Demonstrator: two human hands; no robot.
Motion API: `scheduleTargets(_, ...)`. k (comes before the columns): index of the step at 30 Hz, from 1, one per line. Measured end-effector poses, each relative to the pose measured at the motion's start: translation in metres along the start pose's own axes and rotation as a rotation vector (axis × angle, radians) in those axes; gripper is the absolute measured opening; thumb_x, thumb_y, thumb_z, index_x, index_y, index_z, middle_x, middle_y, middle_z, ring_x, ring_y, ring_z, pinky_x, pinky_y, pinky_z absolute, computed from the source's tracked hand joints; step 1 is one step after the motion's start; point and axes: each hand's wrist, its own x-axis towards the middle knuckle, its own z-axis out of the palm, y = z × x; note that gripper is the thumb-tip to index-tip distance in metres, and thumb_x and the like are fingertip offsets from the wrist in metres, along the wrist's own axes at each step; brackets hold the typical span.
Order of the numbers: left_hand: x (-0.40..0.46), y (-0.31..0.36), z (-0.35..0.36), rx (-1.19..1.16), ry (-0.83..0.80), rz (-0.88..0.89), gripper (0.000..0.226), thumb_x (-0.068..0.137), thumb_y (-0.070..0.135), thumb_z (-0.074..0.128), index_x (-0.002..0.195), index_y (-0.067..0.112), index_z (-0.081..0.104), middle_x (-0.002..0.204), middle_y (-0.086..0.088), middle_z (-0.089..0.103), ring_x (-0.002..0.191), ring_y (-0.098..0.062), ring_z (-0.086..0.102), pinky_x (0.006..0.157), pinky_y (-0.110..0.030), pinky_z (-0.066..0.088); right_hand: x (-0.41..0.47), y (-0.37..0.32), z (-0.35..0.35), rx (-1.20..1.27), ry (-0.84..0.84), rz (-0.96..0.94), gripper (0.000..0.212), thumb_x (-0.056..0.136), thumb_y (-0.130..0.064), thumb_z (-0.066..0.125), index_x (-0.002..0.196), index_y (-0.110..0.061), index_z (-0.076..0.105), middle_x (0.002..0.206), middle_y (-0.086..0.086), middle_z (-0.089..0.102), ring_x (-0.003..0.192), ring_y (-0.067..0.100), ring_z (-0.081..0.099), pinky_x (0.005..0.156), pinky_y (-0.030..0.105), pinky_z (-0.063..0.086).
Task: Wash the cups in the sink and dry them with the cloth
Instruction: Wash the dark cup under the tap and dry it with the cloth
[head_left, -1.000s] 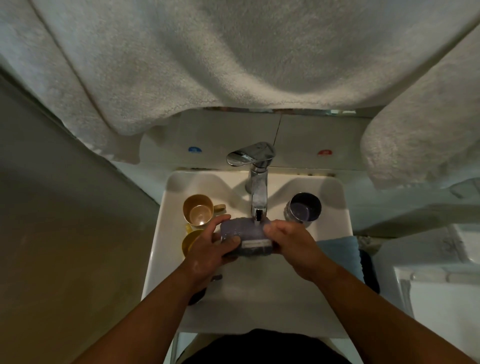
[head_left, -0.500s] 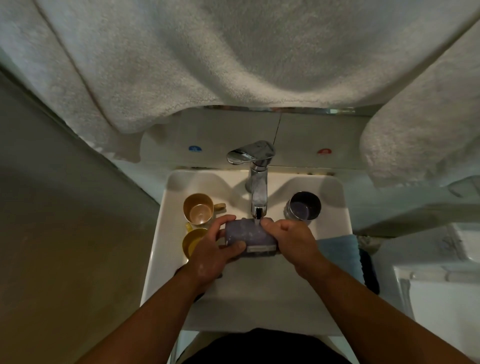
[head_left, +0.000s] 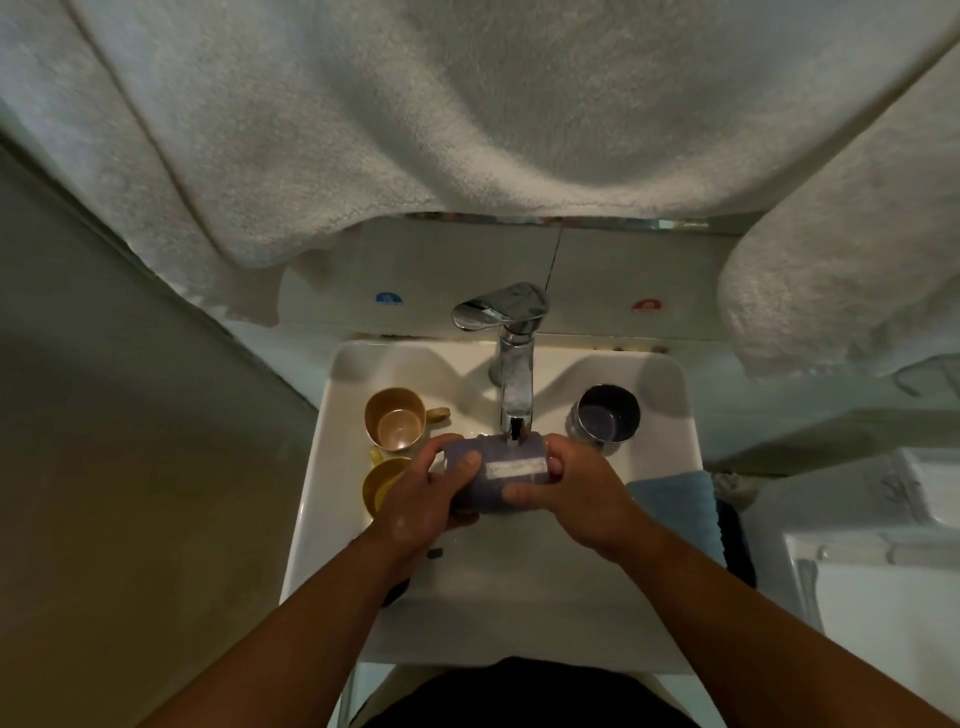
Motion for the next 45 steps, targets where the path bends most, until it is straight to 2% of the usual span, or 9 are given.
scheduleTargets(4,0.000,0.002,0.006,0.015,0.019,-0.021,0.035,0.091,0.051,0.066,0.123,0.046,0.053,0.121,0.004,0.061,0.100,-0.022,0.069,0.088,-0.056,0.059,0.009,0.001,0.005,-0.138,0.226,0.044,0.026,0.090,-0.039,0.070,0.083,-0.014,0.068,0.082,0.008,0.069,0.079,0.023,0.068,0.075,0.044,0.059)
scheduleTargets(8,0.001,0.003,0.007,-0.008,0.037,-0.023,0.039,0.093,0.047,0.065,0.128,0.040,0.050,0.130,-0.005,0.060,0.105,-0.023,0.067,0.087,-0.053,0.060,0.005,-0.002,0.003,-0.161,0.030,-0.038,0.029,0.075,-0.031,0.086,0.086,-0.033,0.059,0.082,-0.008,0.065,0.073,0.004,0.065,0.063,0.016,0.052)
scheduleTargets(17,0.001,0.005,0.007,0.016,0.028,-0.023,0.058,0.082,0.066,0.069,0.131,0.042,0.051,0.129,-0.003,0.063,0.101,-0.022,0.071,0.088,-0.055,0.059,0.004,-0.003,0.007,-0.208,0.097,-0.041,0.037,0.071,-0.036,0.089,0.085,-0.034,0.055,0.079,-0.012,0.061,0.070,0.002,0.062,0.059,0.013,0.046)
scheduleTargets(21,0.000,0.009,0.007,0.004,0.002,0.002,0.041,0.096,0.042,0.062,0.134,0.033,0.049,0.135,-0.008,0.054,0.109,-0.024,0.063,0.086,-0.049,0.062,0.012,0.000,0.005,-0.151,0.207,0.086,0.028,0.095,-0.036,0.063,0.079,-0.013,0.066,0.079,0.009,0.066,0.077,0.023,0.066,0.075,0.046,0.058)
scheduleTargets(26,-0.001,0.009,-0.001,-0.065,0.079,-0.063,0.049,0.095,0.047,0.060,0.139,0.030,0.047,0.137,-0.012,0.054,0.114,-0.032,0.062,0.082,-0.049,0.062,0.002,0.004,-0.006,-0.087,-0.120,-0.071,0.026,0.080,-0.013,0.082,0.102,-0.017,0.069,0.092,-0.001,0.072,0.085,0.011,0.070,0.076,0.028,0.059)
scheduleTargets(32,-0.007,0.015,0.000,0.143,-0.034,0.048,0.054,0.091,0.037,0.068,0.139,0.026,0.045,0.131,-0.011,0.059,0.112,-0.028,0.064,0.089,-0.047,0.061,0.009,0.003,-0.002,0.044,0.091,0.058,0.028,0.100,-0.030,0.057,0.081,-0.016,0.071,0.084,0.011,0.069,0.084,0.027,0.068,0.079,0.050,0.060)
scheduleTargets(37,-0.008,0.014,-0.018,0.006,-0.111,0.061,0.067,0.073,0.034,0.080,0.135,0.031,0.054,0.130,-0.004,0.062,0.112,-0.028,0.067,0.085,-0.051,0.061,0.003,0.002,-0.007,-0.024,-0.094,-0.040,0.016,0.085,-0.014,0.078,0.084,-0.025,0.066,0.079,-0.009,0.071,0.077,0.008,0.069,0.068,0.022,0.056)
scheduleTargets(42,-0.006,0.009,-0.009,0.056,-0.064,0.135,0.058,0.083,0.024,0.079,0.133,0.038,0.053,0.132,-0.003,0.061,0.113,-0.027,0.066,0.082,-0.043,0.063,0.010,-0.001,0.001,0.012,0.124,0.078,0.027,0.097,-0.034,0.062,0.081,-0.013,0.071,0.082,0.009,0.070,0.081,0.025,0.068,0.077,0.045,0.058)
scheduleTargets(45,-0.007,0.008,-0.013,0.017,-0.086,0.156,0.067,0.073,0.034,0.080,0.134,0.037,0.052,0.135,-0.002,0.058,0.115,-0.027,0.064,0.081,-0.043,0.063,0.006,-0.001,-0.003,-0.018,-0.022,-0.005,0.014,0.083,-0.018,0.079,0.086,-0.020,0.065,0.081,-0.003,0.069,0.073,0.006,0.067,0.064,0.026,0.056)
